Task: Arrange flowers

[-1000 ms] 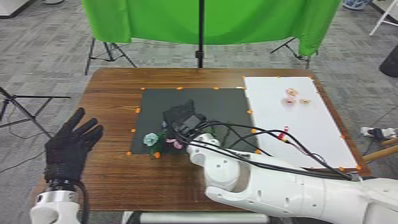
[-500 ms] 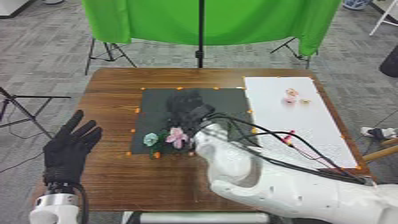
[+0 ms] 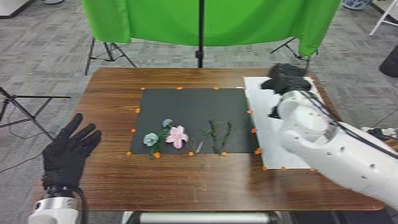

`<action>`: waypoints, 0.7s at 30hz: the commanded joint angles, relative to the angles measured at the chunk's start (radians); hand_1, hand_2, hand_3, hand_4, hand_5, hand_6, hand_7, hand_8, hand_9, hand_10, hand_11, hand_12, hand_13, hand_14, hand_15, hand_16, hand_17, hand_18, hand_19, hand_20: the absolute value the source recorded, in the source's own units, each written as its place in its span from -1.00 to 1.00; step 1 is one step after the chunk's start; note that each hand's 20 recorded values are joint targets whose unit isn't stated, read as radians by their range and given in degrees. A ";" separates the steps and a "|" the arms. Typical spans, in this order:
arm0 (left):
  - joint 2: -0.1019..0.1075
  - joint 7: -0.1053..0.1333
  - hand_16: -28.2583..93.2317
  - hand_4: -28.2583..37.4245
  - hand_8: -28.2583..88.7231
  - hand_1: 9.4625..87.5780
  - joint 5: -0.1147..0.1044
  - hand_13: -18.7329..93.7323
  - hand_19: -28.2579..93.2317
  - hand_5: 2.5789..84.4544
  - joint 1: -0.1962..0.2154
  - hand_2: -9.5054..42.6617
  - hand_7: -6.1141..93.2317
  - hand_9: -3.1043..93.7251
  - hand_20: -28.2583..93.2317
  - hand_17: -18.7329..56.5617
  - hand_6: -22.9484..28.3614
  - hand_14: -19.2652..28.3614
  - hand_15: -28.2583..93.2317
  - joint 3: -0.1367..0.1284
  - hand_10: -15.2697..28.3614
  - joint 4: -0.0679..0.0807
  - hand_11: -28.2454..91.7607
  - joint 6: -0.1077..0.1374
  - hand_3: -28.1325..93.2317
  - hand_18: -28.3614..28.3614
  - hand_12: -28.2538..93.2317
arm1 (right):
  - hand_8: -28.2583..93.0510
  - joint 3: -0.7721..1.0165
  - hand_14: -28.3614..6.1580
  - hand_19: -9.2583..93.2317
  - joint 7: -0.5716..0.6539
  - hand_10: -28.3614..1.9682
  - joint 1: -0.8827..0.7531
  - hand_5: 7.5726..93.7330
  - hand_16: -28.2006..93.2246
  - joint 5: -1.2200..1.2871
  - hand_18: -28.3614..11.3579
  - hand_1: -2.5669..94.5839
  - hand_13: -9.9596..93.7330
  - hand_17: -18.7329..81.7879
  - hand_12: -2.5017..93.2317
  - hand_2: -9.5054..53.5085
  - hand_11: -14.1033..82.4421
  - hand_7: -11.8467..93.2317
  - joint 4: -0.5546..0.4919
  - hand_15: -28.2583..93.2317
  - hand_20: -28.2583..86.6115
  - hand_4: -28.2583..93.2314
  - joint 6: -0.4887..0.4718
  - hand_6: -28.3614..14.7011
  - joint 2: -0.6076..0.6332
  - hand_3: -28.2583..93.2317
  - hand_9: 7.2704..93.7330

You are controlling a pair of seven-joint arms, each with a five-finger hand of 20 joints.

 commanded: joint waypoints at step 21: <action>0.008 0.022 -0.71 -1.00 -0.65 -0.73 -0.019 -0.31 0.41 -0.22 -0.005 -0.37 -0.72 -0.27 -0.49 -0.72 0.17 0.94 0.36 0.026 0.59 0.008 -0.13 0.011 0.80 1.00 -0.36 | -0.76 -0.074 -0.17 0.62 0.052 -0.22 0.023 0.03 -0.35 -0.003 -0.81 -0.26 0.11 -0.39 -0.63 -1.00 -0.22 -0.44 0.166 0.68 0.27 -1.00 -0.138 0.43 -0.026 0.81 0.09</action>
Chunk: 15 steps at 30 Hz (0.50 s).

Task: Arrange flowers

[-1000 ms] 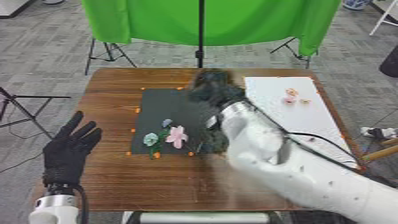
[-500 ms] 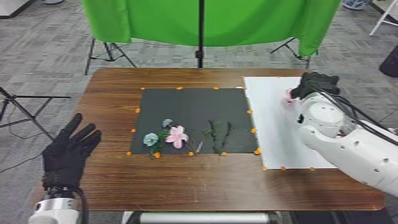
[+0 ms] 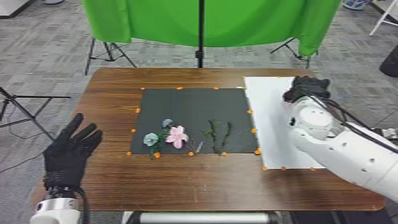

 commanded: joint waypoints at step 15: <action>-0.011 -0.012 -0.71 -1.00 -0.66 -0.73 -0.001 -0.31 0.41 -0.21 0.000 -0.37 -0.72 -0.27 -0.49 -0.72 0.17 0.94 0.36 0.000 0.59 0.007 -0.14 0.001 0.80 1.00 -0.36 | -0.55 -0.128 0.46 0.74 0.028 0.51 -0.006 0.73 -0.06 -0.069 -0.63 0.23 0.56 -0.13 -0.26 -1.00 -0.45 -0.39 0.069 0.51 0.26 -1.00 0.135 0.52 -0.043 0.53 0.87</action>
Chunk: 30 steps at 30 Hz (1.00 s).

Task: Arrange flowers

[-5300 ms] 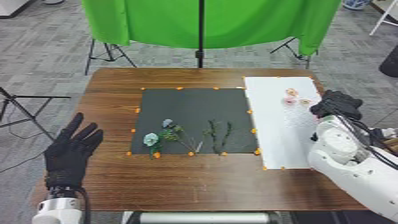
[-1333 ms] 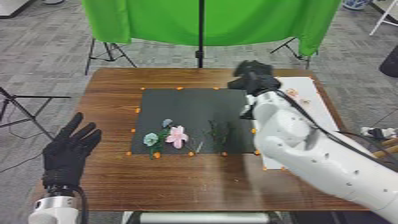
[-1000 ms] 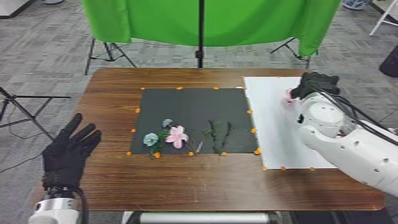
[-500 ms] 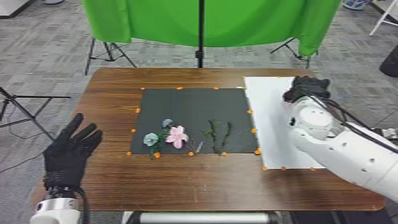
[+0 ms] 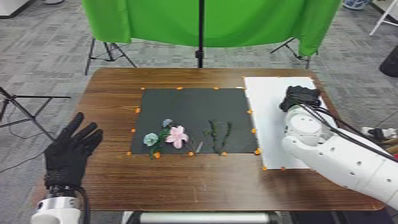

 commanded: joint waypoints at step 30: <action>-0.015 -0.033 -0.71 -1.00 -0.66 -0.72 0.006 -0.31 0.41 -0.21 0.009 -0.36 -0.72 -0.27 -0.49 -0.72 0.17 0.94 0.36 -0.023 0.59 0.001 -0.13 -0.001 0.80 1.00 -0.36 | -0.51 -0.116 0.42 0.79 -0.271 0.52 -0.049 0.76 -0.04 -0.123 -0.58 0.19 0.57 -0.15 -0.10 -1.00 -0.33 -0.38 -0.300 0.62 0.27 -1.00 0.110 0.48 -0.197 0.62 0.93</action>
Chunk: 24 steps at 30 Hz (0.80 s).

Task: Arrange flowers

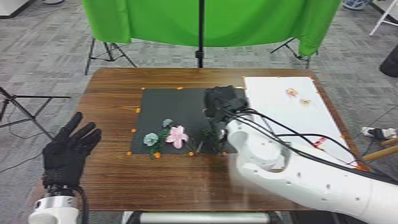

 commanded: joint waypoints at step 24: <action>-0.034 -0.057 -0.71 -1.00 -0.65 -0.72 0.021 -0.31 0.41 -0.22 0.028 -0.36 -0.72 -0.28 -0.49 -0.73 0.17 0.94 0.36 -0.021 0.59 -0.004 -0.14 -0.017 0.80 1.00 -0.36 | -0.75 0.111 0.08 0.73 -0.025 0.07 -0.106 0.33 -0.17 -0.003 -0.71 -0.21 0.37 -0.28 -0.52 -1.00 0.20 -0.47 -0.112 0.75 0.35 -1.00 -0.186 0.34 0.032 0.65 0.50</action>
